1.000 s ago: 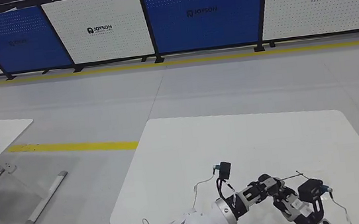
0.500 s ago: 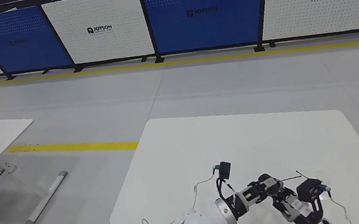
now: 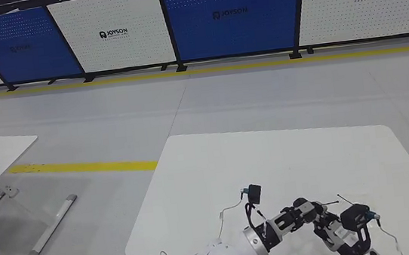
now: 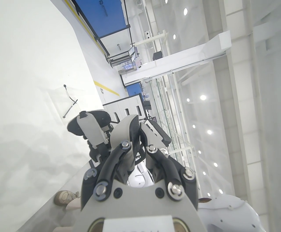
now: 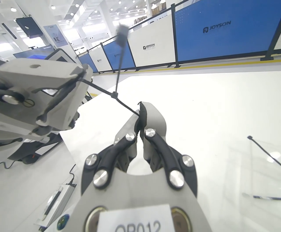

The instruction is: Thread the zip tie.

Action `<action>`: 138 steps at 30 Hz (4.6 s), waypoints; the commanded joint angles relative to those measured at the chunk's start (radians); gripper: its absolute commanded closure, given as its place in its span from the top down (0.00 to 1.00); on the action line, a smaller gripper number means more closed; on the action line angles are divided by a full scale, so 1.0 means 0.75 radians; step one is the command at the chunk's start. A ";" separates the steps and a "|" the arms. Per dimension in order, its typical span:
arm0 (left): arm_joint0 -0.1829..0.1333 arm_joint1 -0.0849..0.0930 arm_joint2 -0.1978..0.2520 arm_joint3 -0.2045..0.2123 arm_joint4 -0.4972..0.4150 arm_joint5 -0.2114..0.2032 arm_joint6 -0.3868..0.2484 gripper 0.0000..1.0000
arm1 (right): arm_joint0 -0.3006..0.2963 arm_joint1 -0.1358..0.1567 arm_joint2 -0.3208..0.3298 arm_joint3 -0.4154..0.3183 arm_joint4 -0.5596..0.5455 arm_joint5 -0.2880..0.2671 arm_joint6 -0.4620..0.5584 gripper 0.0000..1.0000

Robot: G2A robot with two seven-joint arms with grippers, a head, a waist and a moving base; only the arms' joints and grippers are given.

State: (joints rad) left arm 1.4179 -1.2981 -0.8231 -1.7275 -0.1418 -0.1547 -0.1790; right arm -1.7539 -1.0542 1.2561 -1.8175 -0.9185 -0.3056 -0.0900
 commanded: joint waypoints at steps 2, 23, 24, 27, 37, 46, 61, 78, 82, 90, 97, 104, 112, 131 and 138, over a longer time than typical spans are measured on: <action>-0.003 -0.001 -0.002 0.010 -0.010 -0.005 0.005 0.00 | 0.000 0.000 0.000 0.000 -0.001 -0.003 -0.003 0.00; -0.020 -0.006 -0.001 0.020 -0.008 0.025 0.041 0.00 | -0.036 -0.007 0.037 -0.003 -0.035 0.034 -0.046 1.00; -0.020 -0.006 0.000 0.020 0.000 0.026 0.048 0.00 | -0.039 -0.007 0.037 -0.006 -0.037 0.034 -0.047 0.94; -0.021 -0.008 0.005 0.020 0.011 0.029 0.055 0.00 | -0.044 -0.010 0.039 -0.013 -0.034 0.034 -0.053 0.42; -0.009 -0.006 0.001 0.018 0.022 0.018 0.056 0.00 | -0.038 -0.019 0.046 -0.021 -0.015 0.037 -0.052 0.01; -0.006 -0.005 -0.001 0.018 0.025 0.016 0.047 0.00 | -0.040 -0.024 0.049 -0.031 -0.022 0.009 -0.039 0.00; -0.006 -0.005 0.000 0.020 0.027 0.014 0.044 0.00 | -0.041 -0.031 0.057 -0.031 -0.020 -0.021 -0.019 0.00; 0.009 -0.002 -0.007 0.000 0.017 -0.023 0.029 0.00 | -0.021 -0.040 0.035 -0.016 -0.073 -0.022 0.040 0.00; 0.013 0.000 -0.009 -0.005 0.018 -0.030 0.027 0.00 | -0.015 -0.043 0.029 -0.012 -0.084 -0.017 0.047 0.00; 0.012 0.000 -0.011 -0.006 0.023 -0.027 0.031 0.00 | -0.015 -0.047 0.029 -0.013 -0.088 -0.015 0.043 0.00; 0.010 -0.001 -0.012 0.000 0.018 -0.024 0.037 0.00 | -0.026 -0.047 0.055 -0.004 -0.050 -0.029 0.046 0.05; 0.005 -0.001 -0.012 -0.001 0.019 -0.015 0.036 0.00 | -0.028 -0.049 0.057 -0.006 -0.052 -0.039 0.056 0.11; 0.004 -0.001 -0.015 0.009 0.014 -0.015 0.035 0.00 | -0.030 -0.052 0.054 -0.017 -0.065 -0.041 0.057 0.23; -0.001 -0.003 0.004 0.014 0.041 -0.003 0.037 0.00 | -0.050 -0.056 0.071 -0.045 -0.069 -0.046 0.027 0.25; 0.004 -0.003 0.006 0.007 0.052 -0.004 0.040 0.00 | -0.052 -0.055 0.074 -0.052 -0.061 -0.046 0.019 0.04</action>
State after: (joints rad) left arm 1.4202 -1.3002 -0.8180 -1.7219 -0.1032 -0.1566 -0.1489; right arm -1.7929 -1.0957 1.3111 -1.8561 -0.9652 -0.3400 -0.0759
